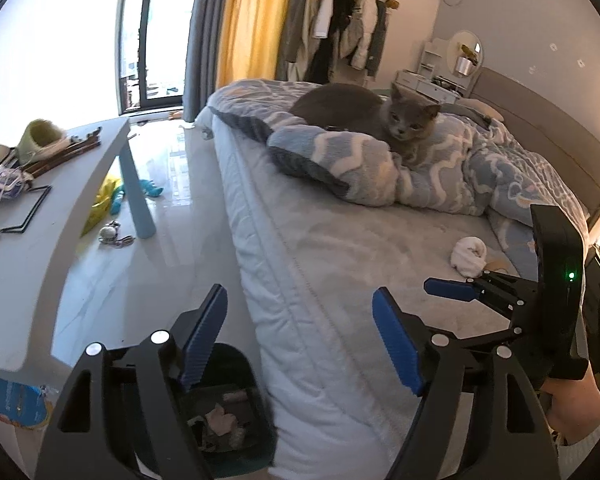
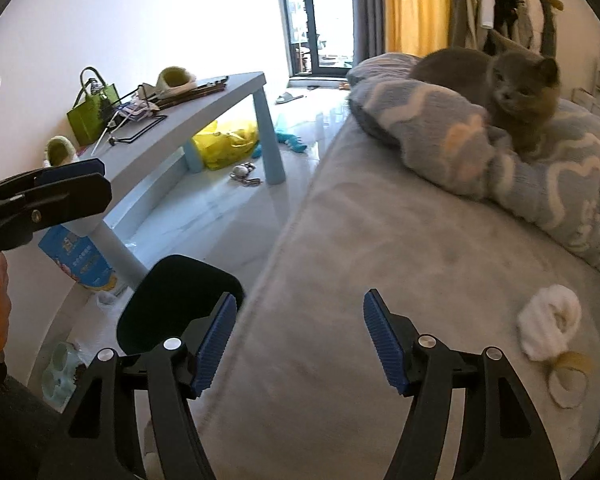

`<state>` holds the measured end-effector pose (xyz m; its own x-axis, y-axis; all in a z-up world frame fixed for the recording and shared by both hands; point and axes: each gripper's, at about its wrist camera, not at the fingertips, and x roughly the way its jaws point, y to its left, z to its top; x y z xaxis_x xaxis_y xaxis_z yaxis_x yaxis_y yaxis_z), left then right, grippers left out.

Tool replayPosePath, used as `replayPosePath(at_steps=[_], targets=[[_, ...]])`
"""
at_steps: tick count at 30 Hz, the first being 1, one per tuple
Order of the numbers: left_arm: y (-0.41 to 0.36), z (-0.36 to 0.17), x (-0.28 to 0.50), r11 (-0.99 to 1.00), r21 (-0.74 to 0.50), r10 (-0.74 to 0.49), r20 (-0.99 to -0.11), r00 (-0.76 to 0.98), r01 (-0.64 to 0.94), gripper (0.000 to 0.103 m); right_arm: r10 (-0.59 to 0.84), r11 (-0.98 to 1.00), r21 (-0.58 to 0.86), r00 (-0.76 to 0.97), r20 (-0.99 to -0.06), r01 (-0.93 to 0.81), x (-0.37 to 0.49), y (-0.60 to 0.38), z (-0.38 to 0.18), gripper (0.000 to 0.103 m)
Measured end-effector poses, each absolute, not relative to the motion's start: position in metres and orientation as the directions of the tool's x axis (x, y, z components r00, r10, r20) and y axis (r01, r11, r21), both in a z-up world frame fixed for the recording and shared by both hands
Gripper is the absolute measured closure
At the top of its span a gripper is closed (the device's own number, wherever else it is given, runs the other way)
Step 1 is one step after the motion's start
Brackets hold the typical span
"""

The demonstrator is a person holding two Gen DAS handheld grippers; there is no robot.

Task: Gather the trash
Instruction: 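Move both open tools back over the bed toward the sock and tape roll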

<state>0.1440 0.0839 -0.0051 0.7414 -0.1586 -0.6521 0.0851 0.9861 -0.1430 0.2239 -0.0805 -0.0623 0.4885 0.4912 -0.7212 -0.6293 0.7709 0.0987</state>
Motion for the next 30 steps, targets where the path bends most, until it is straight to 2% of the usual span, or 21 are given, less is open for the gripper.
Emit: replayPosePath(at_steps=[11,16,30], targets=[[0.029,-0.013,0.171,0.979,-0.142,-0.205,-0.665,0.718,0.148,0.020,0.445,0.817,0.083,0.533,-0.720,-0.570,0.238,-0.148,-0.063,0.034],[0.006,-0.019,0.186,0.965,-0.187,-0.262,-0.671,0.694,0.184,0.015,0.424,0.837,0.076,0.555,-0.715,-0.542,0.244,-0.175,-0.062,0.033],[-0.045,-0.037,0.215,0.952,-0.197,-0.303,-0.690,0.658,0.233,0.013,0.374,0.883,0.063,0.618,-0.692,-0.465,0.262,-0.247,-0.063,0.029]])
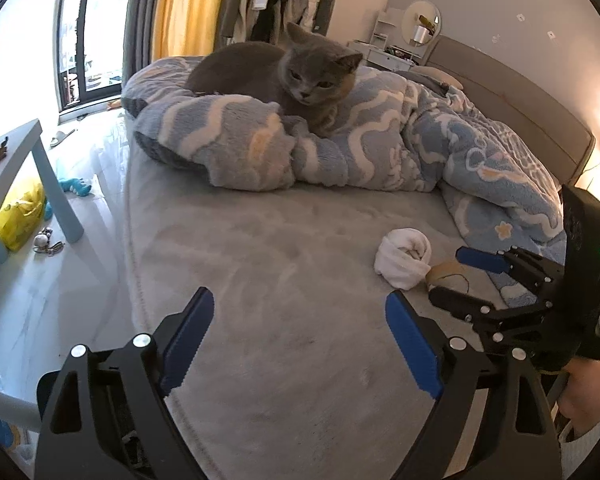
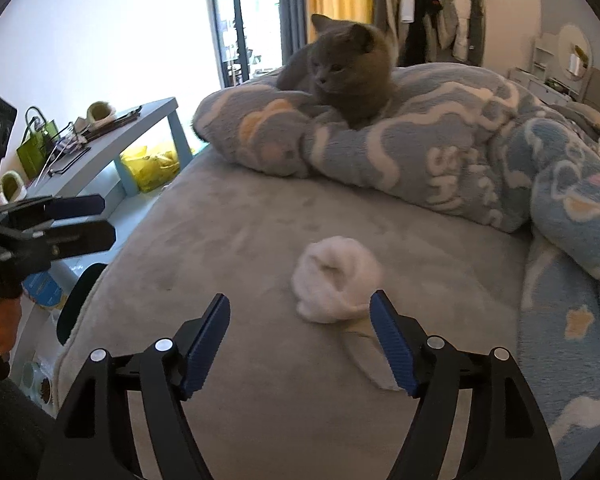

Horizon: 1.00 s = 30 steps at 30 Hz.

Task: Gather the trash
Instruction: 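Move both open tools back over the bed toward the sock and tape roll, then close the right tool on the brown tape roll while the left tool grasps the white sock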

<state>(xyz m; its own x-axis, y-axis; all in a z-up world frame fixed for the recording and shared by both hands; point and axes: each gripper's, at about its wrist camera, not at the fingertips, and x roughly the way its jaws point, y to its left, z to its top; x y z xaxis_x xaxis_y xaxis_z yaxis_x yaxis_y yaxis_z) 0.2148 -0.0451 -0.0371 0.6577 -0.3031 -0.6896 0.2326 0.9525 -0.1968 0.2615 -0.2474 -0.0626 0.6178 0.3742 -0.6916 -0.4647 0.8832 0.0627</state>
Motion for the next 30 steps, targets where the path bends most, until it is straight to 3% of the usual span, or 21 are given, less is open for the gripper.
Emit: replayPosePath(at_steps=[13,21,25,30], targets=[[-0.077,-0.048,0.238,0.931,-0.230,-0.361,-0.692,0.625,0.283,0.012,0.385,0.870,0.091,0.553,-0.739,-0.485,0.284,-0.280,-0.093,0.029],[-0.101,-0.056,0.249,0.914,-0.244,-0.399,-0.694,0.600,0.325,0.012,0.433,0.844,0.124,0.526,-0.732,-0.522,0.289,-0.290,-0.107,0.043],[-0.112,-0.062,0.255,0.908,-0.244,-0.409,-0.698,0.588,0.341,0.012,0.459,0.834,0.165,0.496,-0.737,-0.526,0.295,-0.301,-0.114,0.060],[-0.122,-0.070,0.263,0.904,-0.252,-0.416,-0.707,0.571,0.346,0.012,0.481,0.831,0.202,0.488,-0.728,-0.518,0.298,-0.312,-0.115,0.069]])
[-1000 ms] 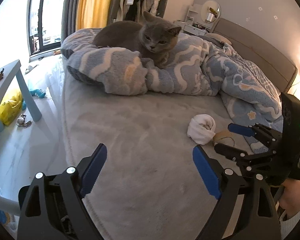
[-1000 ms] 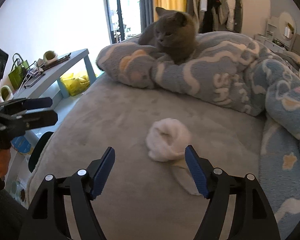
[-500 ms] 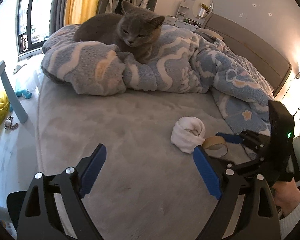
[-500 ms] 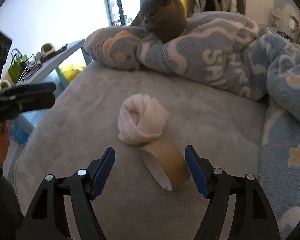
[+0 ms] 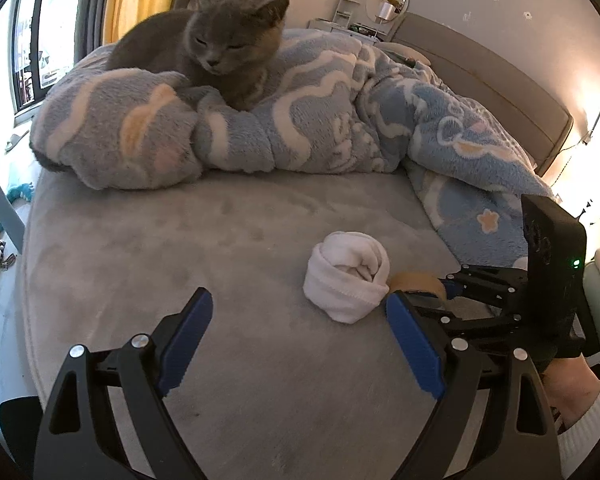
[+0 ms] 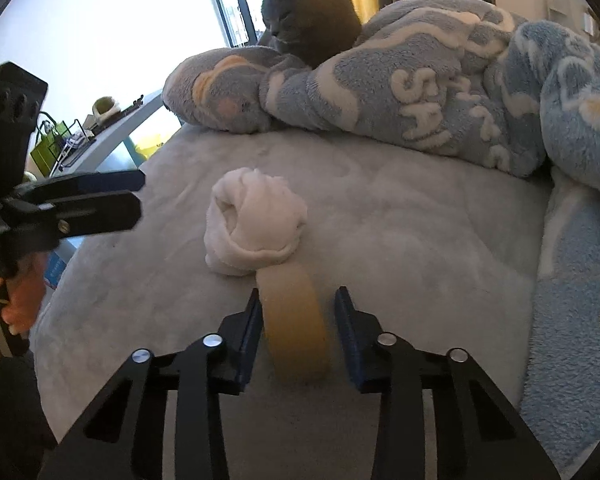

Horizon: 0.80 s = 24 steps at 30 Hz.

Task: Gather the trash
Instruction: 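Close the right tool on the brown tape roll while the left tool grasps the white sock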

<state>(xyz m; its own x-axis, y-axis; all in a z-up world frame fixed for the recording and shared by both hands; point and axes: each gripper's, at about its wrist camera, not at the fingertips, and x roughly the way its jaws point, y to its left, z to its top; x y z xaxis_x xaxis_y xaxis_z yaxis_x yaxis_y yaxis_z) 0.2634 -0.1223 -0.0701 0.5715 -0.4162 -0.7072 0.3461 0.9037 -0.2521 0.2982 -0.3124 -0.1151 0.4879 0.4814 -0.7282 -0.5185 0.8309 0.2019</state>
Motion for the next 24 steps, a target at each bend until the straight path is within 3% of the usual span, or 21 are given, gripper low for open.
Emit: replayPosePath(at_steps=[4,18,24], targets=[[-0.133,-0.076,0.268,0.901,-0.248,-0.418,-0.714,0.562,0.356,0.012,0.485,0.825,0.202,0.477,-0.733,-0.528,0.297,-0.313,-0.113,0.083],[-0.164,-0.093,0.283,0.899,-0.217,-0.411,-0.718,0.562,0.381,0.013,0.474,0.852,0.214,0.533,-0.701,-0.478,0.289,-0.350,-0.096,0.083],[-0.175,-0.103,0.292,0.903,-0.210,-0.397,-0.741,0.542,0.374,0.022,0.475,0.860,0.231,0.547,-0.689,-0.455,0.285,-0.369,-0.092,0.083]])
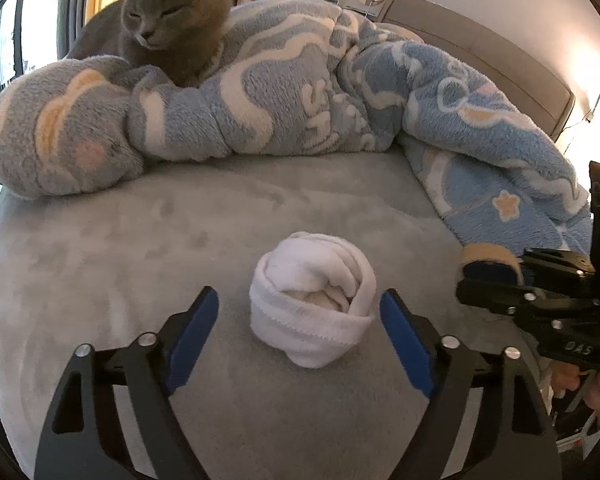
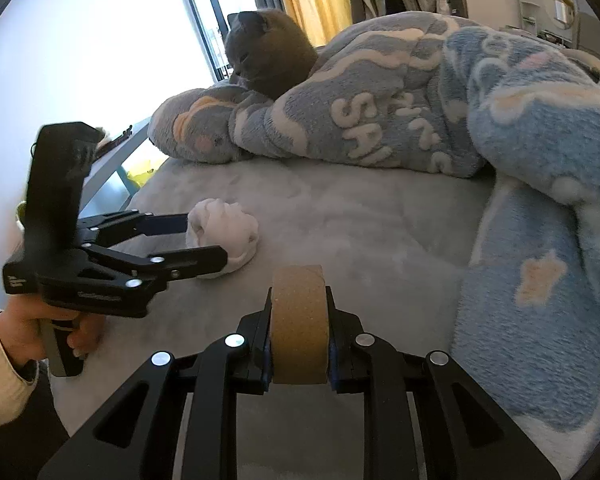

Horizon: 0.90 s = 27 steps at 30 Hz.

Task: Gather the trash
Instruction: 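Close the right tool on the brown tape roll while the left tool grasps the white sock, then lift the sock and tape roll and carry both over the green bin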

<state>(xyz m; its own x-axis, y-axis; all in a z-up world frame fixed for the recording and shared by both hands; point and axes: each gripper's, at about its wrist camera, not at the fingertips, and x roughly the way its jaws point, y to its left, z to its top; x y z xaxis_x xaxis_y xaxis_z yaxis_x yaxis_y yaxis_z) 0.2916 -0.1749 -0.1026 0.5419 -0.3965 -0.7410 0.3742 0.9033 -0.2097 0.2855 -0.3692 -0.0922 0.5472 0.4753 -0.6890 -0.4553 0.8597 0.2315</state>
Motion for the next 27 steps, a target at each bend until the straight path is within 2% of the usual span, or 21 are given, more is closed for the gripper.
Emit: replayPosePath(at_steps=[3,6,10,16,27], targets=[[-0.179,-0.105,0.293,0.902,-0.213,-0.397,-0.748,0.531,0.375,0.027,0.475,0.861,0.234,0.550,-0.686,-0.451,0.284,-0.375,-0.091,0.083],[-0.183,-0.106,0.294,0.901,-0.208,-0.395,-0.755,0.524,0.380,0.041,0.473,0.863,0.233,0.554,-0.685,-0.448,0.282,-0.376,-0.088,0.083],[-0.187,-0.104,0.290,0.896,-0.203,-0.400,-0.756,0.519,0.396,0.054,0.466,0.869,0.233,0.563,-0.683,-0.436,0.279,-0.377,-0.083,0.083],[-0.185,-0.100,0.278,0.895,-0.196,-0.397,-0.759,0.515,0.401,0.059,0.450,0.881,0.237,0.575,-0.683,-0.409,0.274,-0.378,-0.076,0.083],[-0.166,-0.087,0.240,0.893,-0.233,-0.415,-0.757,0.504,0.385,0.060,0.441,0.885,0.230,0.576,-0.688,-0.404,0.257,-0.358,-0.075,0.083]])
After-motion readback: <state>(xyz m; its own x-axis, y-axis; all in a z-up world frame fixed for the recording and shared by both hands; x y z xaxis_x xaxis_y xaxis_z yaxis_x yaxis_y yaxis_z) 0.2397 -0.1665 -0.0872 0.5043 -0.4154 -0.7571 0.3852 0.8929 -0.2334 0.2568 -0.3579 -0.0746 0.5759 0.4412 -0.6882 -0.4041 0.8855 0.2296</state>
